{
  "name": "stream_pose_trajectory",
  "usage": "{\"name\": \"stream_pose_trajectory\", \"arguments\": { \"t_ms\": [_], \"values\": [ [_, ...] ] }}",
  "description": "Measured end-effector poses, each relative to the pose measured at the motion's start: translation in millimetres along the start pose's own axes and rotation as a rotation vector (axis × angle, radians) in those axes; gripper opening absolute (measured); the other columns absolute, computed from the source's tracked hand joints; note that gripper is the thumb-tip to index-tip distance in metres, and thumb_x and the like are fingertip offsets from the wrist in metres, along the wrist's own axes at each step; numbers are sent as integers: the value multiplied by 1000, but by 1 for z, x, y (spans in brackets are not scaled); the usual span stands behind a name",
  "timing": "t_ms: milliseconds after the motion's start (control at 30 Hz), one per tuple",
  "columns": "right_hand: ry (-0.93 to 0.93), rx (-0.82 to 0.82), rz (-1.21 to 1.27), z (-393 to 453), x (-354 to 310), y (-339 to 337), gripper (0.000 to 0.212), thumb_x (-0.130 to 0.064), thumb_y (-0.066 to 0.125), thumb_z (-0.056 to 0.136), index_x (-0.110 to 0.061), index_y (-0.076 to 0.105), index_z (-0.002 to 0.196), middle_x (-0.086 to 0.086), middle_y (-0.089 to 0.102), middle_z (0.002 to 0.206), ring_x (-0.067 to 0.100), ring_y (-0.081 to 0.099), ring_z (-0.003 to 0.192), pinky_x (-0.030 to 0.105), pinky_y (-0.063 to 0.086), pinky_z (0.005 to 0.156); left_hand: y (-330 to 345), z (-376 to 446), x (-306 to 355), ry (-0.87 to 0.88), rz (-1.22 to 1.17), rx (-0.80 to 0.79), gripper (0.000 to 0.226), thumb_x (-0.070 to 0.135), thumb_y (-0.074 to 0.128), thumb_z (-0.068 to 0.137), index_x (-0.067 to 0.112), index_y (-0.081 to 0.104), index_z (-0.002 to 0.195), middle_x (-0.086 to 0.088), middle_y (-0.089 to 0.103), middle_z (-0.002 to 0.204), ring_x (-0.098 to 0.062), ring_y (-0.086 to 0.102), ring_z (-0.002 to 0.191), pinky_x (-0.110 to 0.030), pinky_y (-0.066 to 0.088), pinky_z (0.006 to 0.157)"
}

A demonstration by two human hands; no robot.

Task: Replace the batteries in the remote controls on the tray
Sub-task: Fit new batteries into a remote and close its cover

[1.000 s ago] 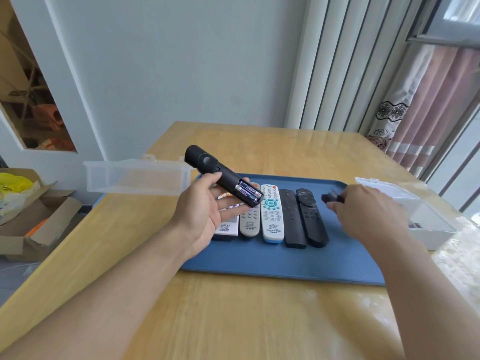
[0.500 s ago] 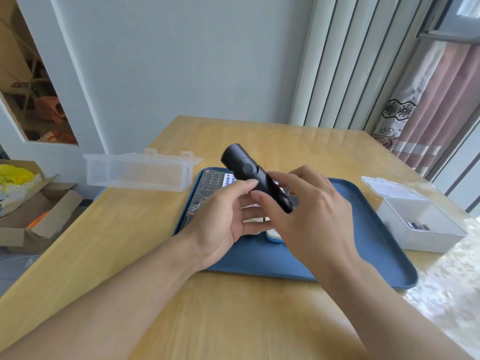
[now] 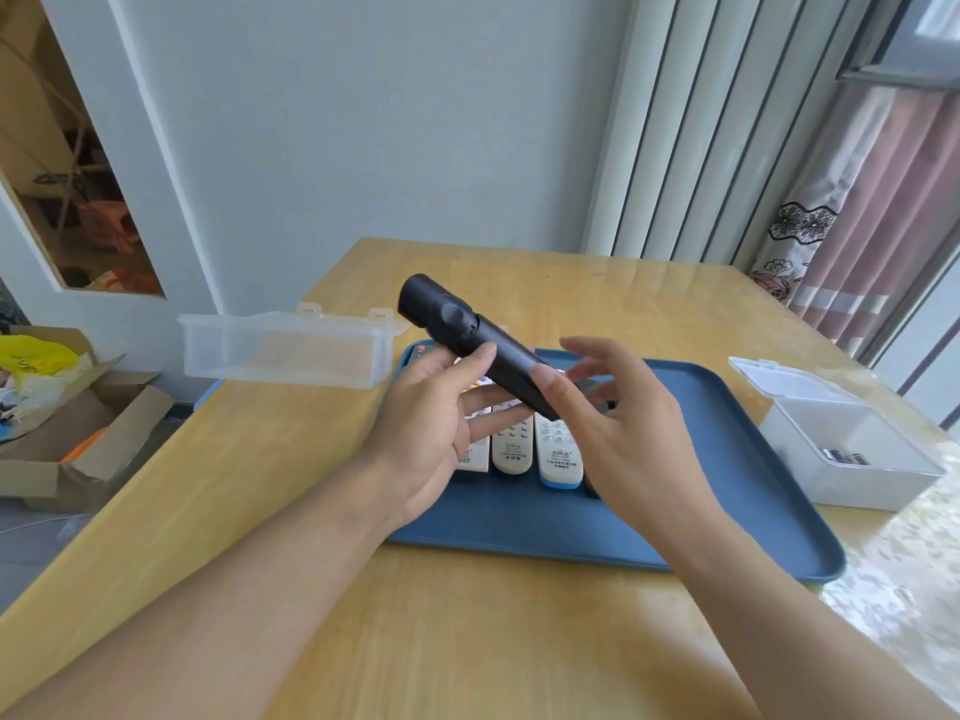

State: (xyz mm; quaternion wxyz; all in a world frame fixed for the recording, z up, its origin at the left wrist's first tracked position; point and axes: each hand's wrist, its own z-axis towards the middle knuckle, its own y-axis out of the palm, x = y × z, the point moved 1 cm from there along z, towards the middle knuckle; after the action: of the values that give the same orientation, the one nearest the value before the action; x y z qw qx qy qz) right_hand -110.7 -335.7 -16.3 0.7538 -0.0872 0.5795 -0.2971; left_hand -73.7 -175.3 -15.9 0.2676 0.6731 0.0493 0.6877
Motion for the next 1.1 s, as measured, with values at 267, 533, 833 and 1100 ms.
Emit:
{"name": "stream_pose_trajectory", "arguments": {
  "t_ms": [267,533,833,1100],
  "values": [
    [355,-230,608,6,2,-2,24,-35,66,95,-16,75,106,0,68,93,14,65,78,31,53,72,-7,7,-1,46,-9,46,19,11,49,105,4,64,115,-15,74,112,-32,71,109,-40,60,90],
    [407,-264,745,8,3,-3,23,-30,72,88,-13,73,104,-3,63,77,13,65,74,24,56,67,-20,15,6,255,69,282,91,-13,76,79,27,37,151,-9,68,115,-13,75,93,-32,61,78],
    [455,-381,907,15,7,-8,40,-24,71,88,0,68,120,12,59,104,23,70,90,25,59,76,-26,19,6,252,-34,284,79,-13,76,79,22,48,144,-2,72,98,-14,73,99,-36,61,80],
    [460,-390,934,16,9,-7,45,-23,71,86,-6,67,128,10,62,101,18,70,87,24,59,73,-24,18,5,259,7,230,73,-9,73,84,25,46,143,-6,71,102,-19,72,100,-42,62,80]
  ]
}}
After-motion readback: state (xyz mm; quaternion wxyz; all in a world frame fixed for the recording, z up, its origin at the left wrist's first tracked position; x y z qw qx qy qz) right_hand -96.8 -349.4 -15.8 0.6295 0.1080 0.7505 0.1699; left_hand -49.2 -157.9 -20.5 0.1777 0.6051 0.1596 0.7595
